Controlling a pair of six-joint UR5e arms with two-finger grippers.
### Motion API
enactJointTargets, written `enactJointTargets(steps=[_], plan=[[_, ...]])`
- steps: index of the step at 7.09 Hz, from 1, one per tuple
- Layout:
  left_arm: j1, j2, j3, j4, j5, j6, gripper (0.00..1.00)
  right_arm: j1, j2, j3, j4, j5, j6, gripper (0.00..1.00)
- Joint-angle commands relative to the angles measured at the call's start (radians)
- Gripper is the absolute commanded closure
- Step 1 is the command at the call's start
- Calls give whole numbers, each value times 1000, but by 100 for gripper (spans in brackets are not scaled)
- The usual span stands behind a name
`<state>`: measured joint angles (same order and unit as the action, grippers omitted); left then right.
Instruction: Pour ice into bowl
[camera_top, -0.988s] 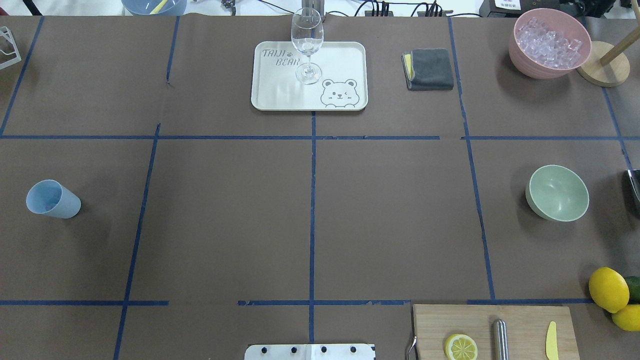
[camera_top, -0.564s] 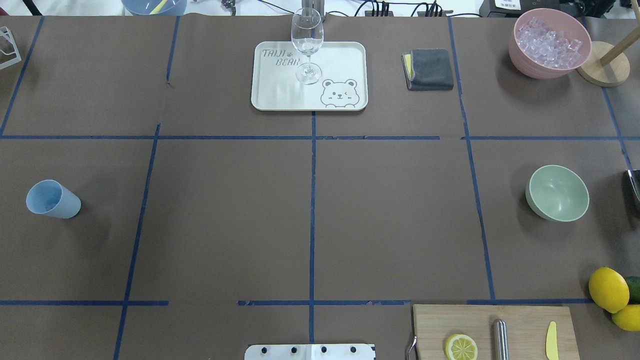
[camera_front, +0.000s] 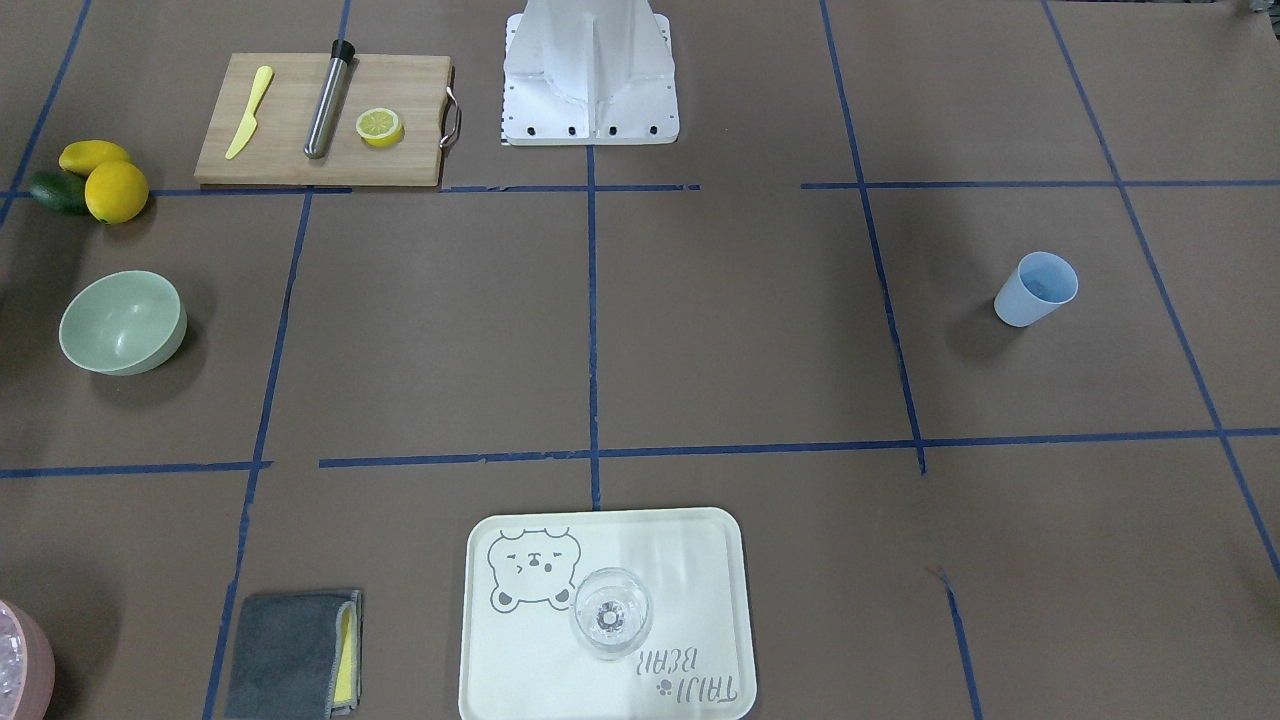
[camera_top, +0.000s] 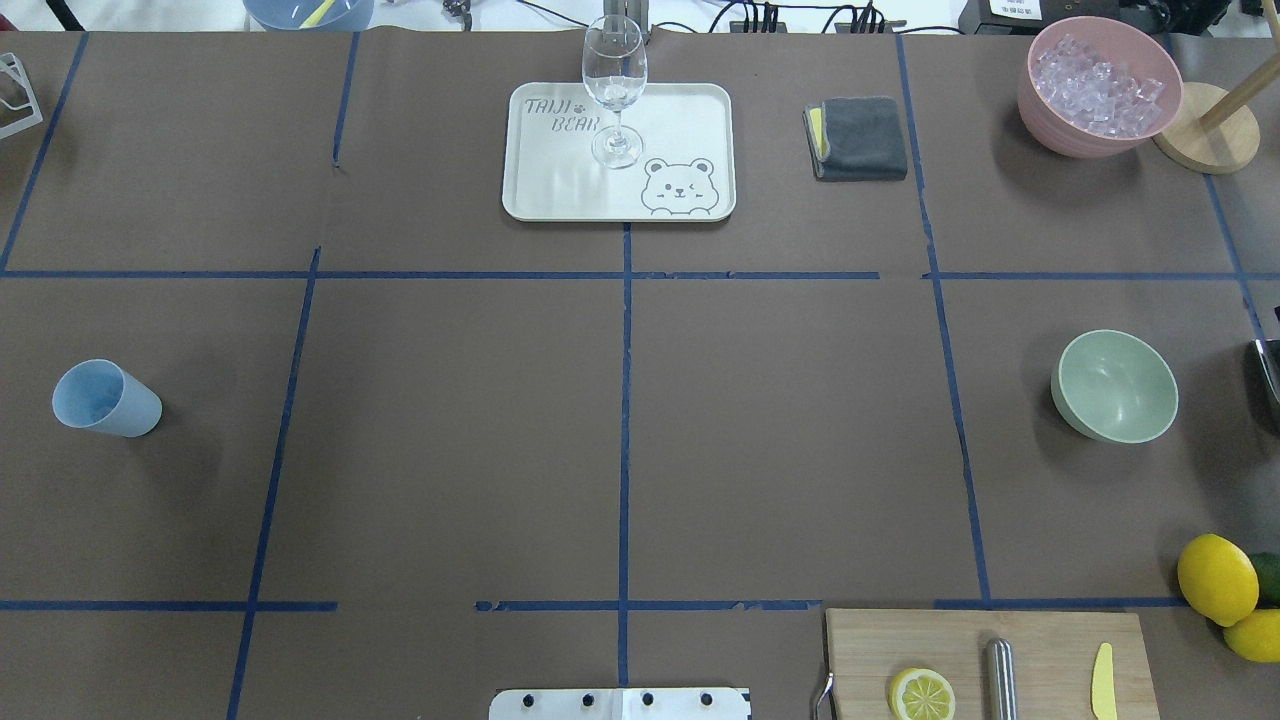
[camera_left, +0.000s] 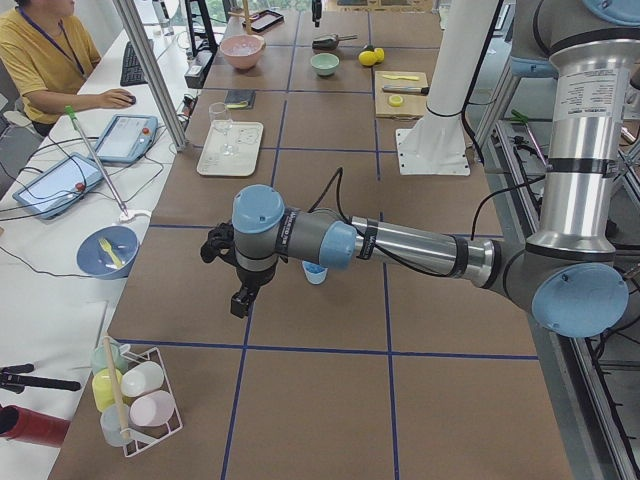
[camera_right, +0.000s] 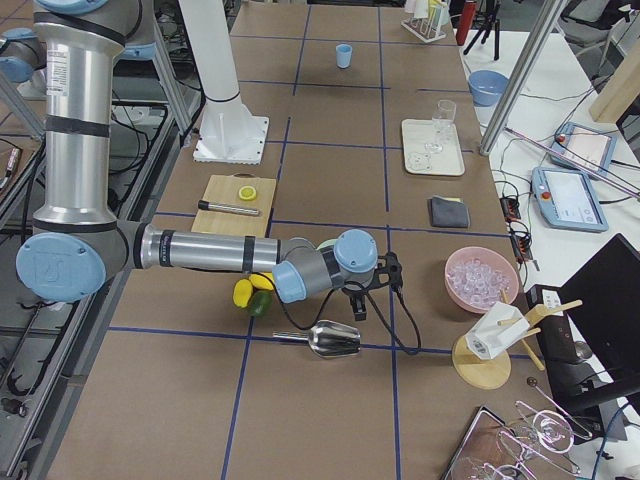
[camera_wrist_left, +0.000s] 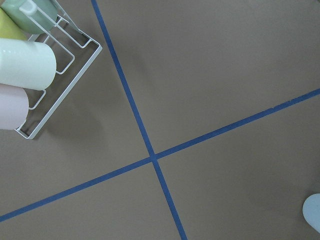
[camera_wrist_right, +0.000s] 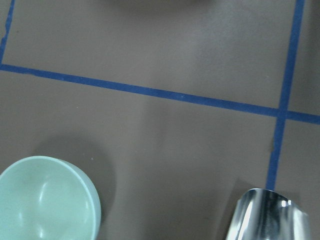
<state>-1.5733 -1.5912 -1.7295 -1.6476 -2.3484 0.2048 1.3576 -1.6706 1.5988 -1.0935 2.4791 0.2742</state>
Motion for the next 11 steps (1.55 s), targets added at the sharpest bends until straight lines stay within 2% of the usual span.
enactJointTargets(steps=[1, 2, 3, 5, 6, 7, 8, 10, 11], plan=[[1, 2, -5, 0, 0, 2, 0, -154, -12, 7, 233, -40, 353, 0], [1, 2, -12, 0, 0, 4, 0, -248, -23, 7, 289, -145, 441, 0], [1, 5, -10, -1, 0, 4, 0, -297, -21, 7, 294, -210, 468, 0], [1, 14, -13, -1, 0, 8, 0, -325, -21, -9, 294, -238, 467, 1], [1, 14, -13, -1, 0, 7, 0, -325, -21, -37, 297, -236, 465, 13], [1, 14, -15, -1, 0, 7, 0, -325, -23, -39, 300, -235, 467, 76], [1, 14, -16, -1, 0, 8, 0, -324, -23, -33, 300, -235, 467, 100], [1, 16, -16, -4, 0, 7, 0, -324, -14, -26, 299, -223, 470, 100], [1, 17, -10, -6, -6, 7, 0, -322, -15, 12, 297, -211, 470, 100]])
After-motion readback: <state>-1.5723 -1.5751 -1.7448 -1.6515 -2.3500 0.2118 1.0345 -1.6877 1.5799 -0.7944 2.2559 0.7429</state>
